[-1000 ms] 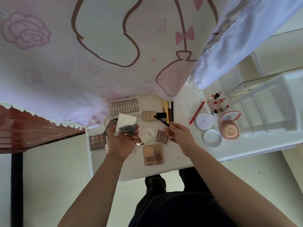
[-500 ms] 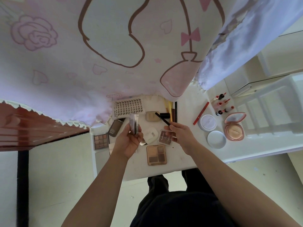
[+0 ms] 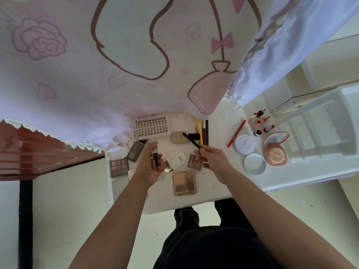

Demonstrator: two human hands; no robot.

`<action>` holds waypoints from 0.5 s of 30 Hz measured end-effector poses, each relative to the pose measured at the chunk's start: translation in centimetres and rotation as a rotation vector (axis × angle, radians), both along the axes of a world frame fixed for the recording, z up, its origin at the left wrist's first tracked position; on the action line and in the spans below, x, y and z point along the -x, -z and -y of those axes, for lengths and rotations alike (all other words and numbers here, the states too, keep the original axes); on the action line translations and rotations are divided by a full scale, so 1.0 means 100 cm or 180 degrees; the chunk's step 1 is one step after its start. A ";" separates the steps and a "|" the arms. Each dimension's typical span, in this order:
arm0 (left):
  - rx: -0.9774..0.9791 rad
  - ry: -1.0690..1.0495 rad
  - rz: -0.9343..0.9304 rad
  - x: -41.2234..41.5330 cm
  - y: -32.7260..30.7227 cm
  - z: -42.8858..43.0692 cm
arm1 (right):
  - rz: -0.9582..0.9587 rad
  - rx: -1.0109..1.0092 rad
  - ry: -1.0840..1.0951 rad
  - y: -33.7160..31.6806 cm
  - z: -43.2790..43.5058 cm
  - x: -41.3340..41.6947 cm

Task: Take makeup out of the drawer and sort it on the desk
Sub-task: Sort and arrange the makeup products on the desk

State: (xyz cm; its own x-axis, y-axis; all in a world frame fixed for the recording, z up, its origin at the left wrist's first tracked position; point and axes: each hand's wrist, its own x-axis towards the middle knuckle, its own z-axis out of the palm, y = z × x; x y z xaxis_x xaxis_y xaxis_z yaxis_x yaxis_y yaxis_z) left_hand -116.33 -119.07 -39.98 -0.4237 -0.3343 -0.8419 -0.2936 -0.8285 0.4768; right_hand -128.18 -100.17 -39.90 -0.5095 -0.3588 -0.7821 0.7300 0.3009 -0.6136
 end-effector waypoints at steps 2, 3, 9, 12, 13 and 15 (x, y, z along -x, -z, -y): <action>0.0805 0.0384 0.0858 0.002 0.013 0.003 | -0.0039 -0.0020 -0.0061 -0.004 -0.002 -0.001; 0.1200 0.0529 0.1186 0.002 0.021 0.005 | -0.0060 -0.0039 -0.0109 -0.006 -0.004 -0.001; 0.2361 0.1723 0.1862 -0.004 0.035 0.004 | -0.0145 -0.0142 -0.0362 -0.010 -0.013 -0.004; 0.2719 0.2139 0.1943 -0.003 0.023 -0.004 | -0.0189 -0.0080 -0.0383 -0.018 -0.015 -0.004; 0.2871 0.2086 0.1858 -0.001 0.016 -0.007 | -0.0207 -0.0060 -0.0402 -0.021 -0.014 -0.004; 0.2927 0.1613 0.1278 0.007 -0.011 -0.016 | -0.0270 -0.0011 -0.0450 -0.031 -0.012 -0.004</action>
